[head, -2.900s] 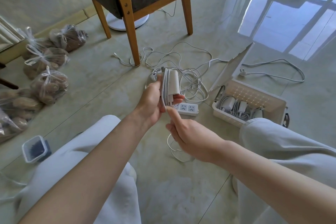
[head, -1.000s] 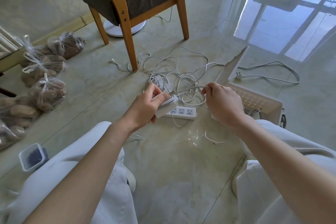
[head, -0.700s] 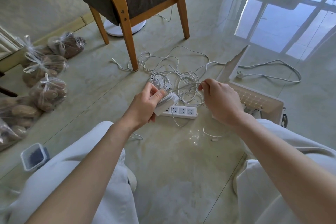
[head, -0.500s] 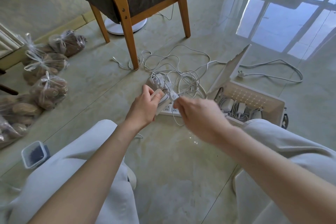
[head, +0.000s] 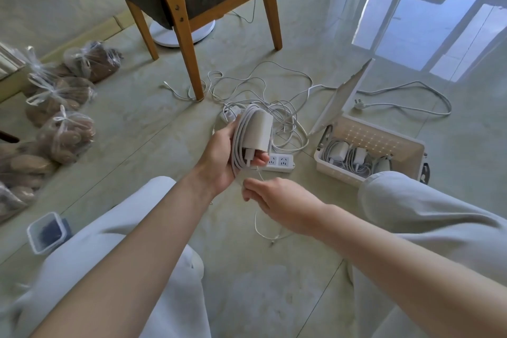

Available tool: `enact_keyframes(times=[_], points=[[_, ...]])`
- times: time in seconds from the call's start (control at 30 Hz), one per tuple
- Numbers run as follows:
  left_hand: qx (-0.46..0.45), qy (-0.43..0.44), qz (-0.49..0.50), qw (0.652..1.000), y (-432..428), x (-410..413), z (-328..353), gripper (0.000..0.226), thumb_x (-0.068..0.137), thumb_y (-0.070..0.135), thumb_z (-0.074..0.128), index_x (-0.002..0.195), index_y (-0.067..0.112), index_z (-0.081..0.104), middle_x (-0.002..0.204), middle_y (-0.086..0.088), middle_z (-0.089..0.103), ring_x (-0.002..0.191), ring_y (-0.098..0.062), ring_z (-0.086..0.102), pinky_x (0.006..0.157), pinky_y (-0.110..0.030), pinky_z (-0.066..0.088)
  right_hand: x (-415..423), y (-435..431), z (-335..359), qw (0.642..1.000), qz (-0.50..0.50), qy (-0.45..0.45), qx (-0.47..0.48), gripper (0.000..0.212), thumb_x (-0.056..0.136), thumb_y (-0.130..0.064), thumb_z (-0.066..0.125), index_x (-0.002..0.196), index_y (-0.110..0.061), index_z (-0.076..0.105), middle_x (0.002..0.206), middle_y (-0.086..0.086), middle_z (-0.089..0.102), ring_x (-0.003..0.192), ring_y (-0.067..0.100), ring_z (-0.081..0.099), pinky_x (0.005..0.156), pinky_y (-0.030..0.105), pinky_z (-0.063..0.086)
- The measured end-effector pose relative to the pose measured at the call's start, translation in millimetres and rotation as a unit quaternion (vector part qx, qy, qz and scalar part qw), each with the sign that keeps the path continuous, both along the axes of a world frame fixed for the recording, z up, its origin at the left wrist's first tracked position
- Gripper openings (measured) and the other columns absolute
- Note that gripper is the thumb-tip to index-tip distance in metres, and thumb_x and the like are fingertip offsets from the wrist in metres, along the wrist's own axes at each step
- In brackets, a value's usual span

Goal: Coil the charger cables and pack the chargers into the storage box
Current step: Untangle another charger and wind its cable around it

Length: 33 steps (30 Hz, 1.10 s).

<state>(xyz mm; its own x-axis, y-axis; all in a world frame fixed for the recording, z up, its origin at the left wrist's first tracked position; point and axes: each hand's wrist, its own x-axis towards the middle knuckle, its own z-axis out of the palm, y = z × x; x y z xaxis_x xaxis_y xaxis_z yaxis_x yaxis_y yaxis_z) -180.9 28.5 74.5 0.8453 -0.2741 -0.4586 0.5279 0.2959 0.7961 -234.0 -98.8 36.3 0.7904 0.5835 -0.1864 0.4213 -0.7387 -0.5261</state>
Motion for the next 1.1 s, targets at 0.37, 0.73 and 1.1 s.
enact_keyframes(times=[0.37, 0.73, 1.1], points=[[0.269, -0.148, -0.21, 0.928, 34, -2, 16, 0.016, 0.095, 0.027, 0.052, 0.093, 0.012, 0.056, 0.057, -0.01, 0.06, 0.039, -0.027, 0.056, 0.034, -0.024, 0.042, 37, -44, -2, 0.986, -0.088, -0.094, -0.106, 0.032, 0.099, -0.039, 0.032, 0.086, -0.018, 0.052, 0.071, 0.002, 0.053, 0.066, 0.031, 0.05, 0.063, 0.035, 0.043], [0.588, -0.217, -0.194, 0.755, 39, -1, -10, 0.023, 0.093, 0.042, 0.048, 0.09, 0.02, 0.047, 0.083, -0.008, 0.064, 0.058, -0.028, 0.063, 0.057, -0.034, 0.052, 34, -28, 17, 0.979, -0.14, -0.138, -0.057, 0.038, 0.098, -0.042, 0.032, 0.086, -0.017, 0.059, 0.079, 0.004, 0.064, 0.077, 0.033, 0.058, 0.066, 0.036, 0.047], [0.492, -0.144, -0.033, 0.858, 24, 6, -24, 0.027, 0.099, 0.034, 0.042, 0.1, 0.009, 0.032, 0.1, -0.019, 0.057, 0.063, -0.033, 0.062, 0.062, -0.041, 0.055, -19, 3, 20, 0.995, -0.007, -0.1, 0.0, 0.034, 0.101, -0.035, 0.022, 0.112, -0.014, 0.047, 0.083, 0.009, 0.065, 0.075, 0.036, 0.06, 0.068, 0.041, 0.048]])
